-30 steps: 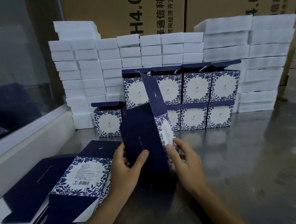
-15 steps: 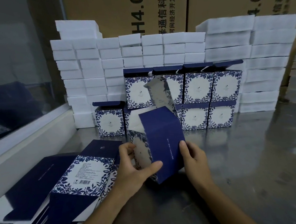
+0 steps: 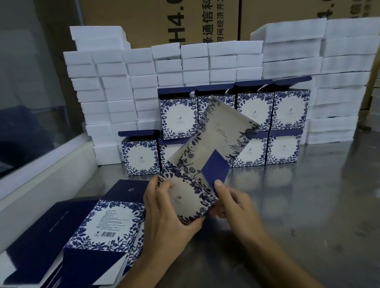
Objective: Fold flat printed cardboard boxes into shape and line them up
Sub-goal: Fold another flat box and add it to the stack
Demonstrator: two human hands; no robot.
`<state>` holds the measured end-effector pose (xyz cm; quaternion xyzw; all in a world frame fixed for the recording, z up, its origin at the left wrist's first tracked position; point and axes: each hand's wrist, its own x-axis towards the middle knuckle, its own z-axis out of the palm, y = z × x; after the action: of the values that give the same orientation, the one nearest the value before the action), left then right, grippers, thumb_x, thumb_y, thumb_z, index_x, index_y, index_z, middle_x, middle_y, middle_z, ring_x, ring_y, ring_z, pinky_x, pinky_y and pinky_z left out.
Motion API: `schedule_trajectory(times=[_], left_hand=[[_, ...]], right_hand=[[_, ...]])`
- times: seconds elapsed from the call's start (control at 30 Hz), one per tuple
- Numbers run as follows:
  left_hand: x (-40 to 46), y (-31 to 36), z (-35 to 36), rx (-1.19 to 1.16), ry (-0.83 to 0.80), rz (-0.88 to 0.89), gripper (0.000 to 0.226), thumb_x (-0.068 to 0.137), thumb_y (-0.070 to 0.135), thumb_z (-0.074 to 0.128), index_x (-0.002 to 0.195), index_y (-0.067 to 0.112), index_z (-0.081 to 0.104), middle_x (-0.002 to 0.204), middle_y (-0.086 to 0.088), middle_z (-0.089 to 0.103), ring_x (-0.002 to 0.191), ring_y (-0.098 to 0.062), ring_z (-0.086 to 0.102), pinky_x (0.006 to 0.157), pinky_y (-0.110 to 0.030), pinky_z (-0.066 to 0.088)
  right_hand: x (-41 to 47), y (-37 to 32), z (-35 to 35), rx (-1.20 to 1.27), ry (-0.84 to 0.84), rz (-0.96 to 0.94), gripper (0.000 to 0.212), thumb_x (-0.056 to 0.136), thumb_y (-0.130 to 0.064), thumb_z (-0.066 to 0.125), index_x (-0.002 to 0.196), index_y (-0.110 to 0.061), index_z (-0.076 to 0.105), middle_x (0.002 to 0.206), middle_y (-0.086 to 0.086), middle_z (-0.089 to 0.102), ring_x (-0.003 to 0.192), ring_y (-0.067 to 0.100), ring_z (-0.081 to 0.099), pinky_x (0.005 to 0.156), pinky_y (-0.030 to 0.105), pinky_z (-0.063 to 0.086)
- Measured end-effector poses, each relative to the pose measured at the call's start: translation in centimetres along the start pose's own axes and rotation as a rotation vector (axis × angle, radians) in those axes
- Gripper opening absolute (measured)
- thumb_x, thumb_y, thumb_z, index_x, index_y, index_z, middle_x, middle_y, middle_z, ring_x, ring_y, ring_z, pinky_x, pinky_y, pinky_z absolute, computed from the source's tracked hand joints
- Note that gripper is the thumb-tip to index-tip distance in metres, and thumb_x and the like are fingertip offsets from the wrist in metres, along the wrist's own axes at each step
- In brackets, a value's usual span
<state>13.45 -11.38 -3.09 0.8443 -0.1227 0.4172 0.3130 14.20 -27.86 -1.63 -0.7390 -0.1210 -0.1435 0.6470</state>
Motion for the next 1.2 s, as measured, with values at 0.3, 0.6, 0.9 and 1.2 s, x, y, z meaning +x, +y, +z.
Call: schedule_trajectory(times=[0.3, 0.6, 0.9, 1.2], left_hand=[[0.1, 0.2, -0.4, 0.122, -0.012, 0.074, 0.094, 0.055, 0.049, 0.084, 0.127, 0.013, 0.036, 0.147, -0.019, 0.03, 0.134, -0.039, 0.036, 0.096, -0.054, 0.049], [0.1, 0.2, -0.6, 0.059, -0.087, 0.134, 0.098, 0.051, 0.042, 0.089, 0.129, 0.017, 0.034, 0.149, -0.008, 0.025, 0.137, -0.029, 0.032, 0.092, -0.032, 0.041], [0.2, 0.3, -1.0, -0.053, -0.141, 0.128, 0.096, 0.054, 0.053, 0.08, 0.13, 0.024, 0.029, 0.153, 0.0, 0.019, 0.141, -0.021, 0.029, 0.096, -0.032, 0.038], [0.2, 0.2, -0.8, -0.301, -0.223, 0.011, 0.1, 0.057, 0.062, 0.082, 0.136, 0.038, 0.026, 0.144, 0.021, 0.031, 0.134, 0.001, 0.037, 0.104, -0.027, 0.043]], right_hand=[[0.1, -0.7, -0.4, 0.023, 0.034, 0.031, 0.065, 0.101, -0.015, 0.053, 0.036, -0.014, 0.046, 0.038, 0.009, 0.048, 0.034, 0.012, 0.041, 0.047, 0.018, 0.04], [0.6, 0.0, -1.2, 0.121, 0.165, 0.21, 0.072, 0.102, -0.024, 0.051, 0.031, -0.017, 0.042, 0.038, 0.008, 0.043, 0.034, 0.017, 0.041, 0.041, 0.022, 0.038], [0.8, -0.2, -1.8, 0.175, 0.279, 0.323, 0.074, 0.102, -0.039, 0.049, 0.031, -0.019, 0.041, 0.04, 0.0, 0.04, 0.035, 0.013, 0.036, 0.05, 0.031, 0.036], [1.0, 0.0, -2.2, 0.179, 0.401, 0.247, 0.058, 0.099, -0.047, 0.052, 0.075, 0.002, 0.072, 0.072, 0.02, 0.07, 0.064, 0.021, 0.061, 0.07, 0.035, 0.047]])
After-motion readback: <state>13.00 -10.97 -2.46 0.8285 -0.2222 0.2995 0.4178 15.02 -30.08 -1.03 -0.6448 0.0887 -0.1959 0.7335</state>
